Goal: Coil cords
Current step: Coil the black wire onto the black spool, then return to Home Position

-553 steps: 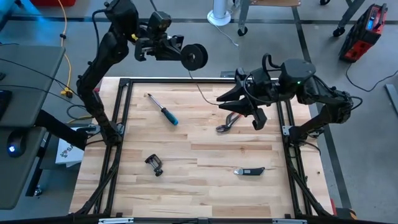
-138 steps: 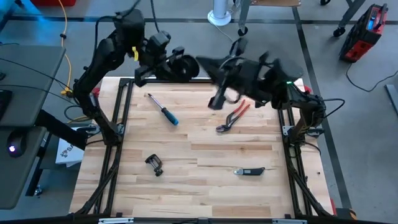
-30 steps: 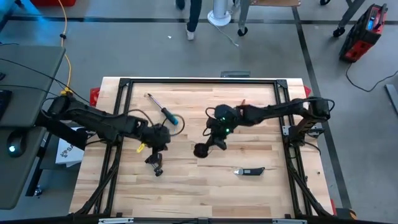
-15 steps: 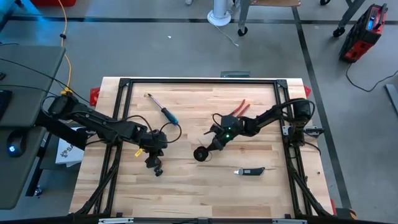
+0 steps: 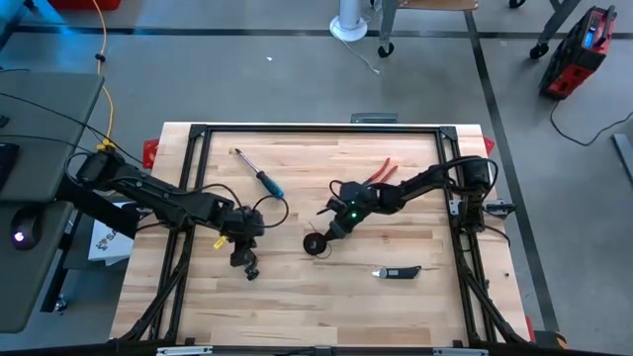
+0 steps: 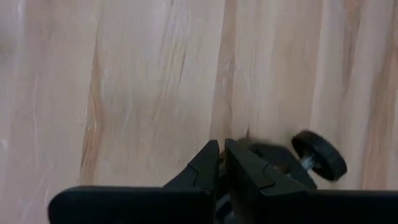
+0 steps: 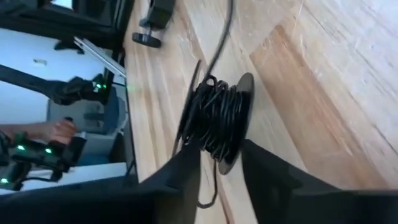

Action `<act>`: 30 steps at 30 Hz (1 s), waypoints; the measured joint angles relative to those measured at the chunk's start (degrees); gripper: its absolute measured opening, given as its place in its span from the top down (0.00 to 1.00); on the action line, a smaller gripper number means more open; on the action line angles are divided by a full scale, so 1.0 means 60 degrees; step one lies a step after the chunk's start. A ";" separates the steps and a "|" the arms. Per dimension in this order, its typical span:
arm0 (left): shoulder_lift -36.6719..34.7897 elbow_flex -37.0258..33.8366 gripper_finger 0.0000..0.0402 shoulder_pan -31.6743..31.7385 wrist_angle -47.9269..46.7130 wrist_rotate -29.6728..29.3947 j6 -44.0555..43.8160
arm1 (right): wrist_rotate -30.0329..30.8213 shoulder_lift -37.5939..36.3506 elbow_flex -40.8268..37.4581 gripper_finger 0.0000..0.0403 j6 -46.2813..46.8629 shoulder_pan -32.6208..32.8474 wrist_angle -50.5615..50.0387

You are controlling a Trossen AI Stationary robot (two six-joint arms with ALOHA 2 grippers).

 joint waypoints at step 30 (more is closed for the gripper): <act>-0.2740 -0.1853 0.97 0.1011 0.0212 0.0155 0.0381 | 0.2836 -0.4752 0.0362 0.73 -0.4345 -0.0980 -0.7149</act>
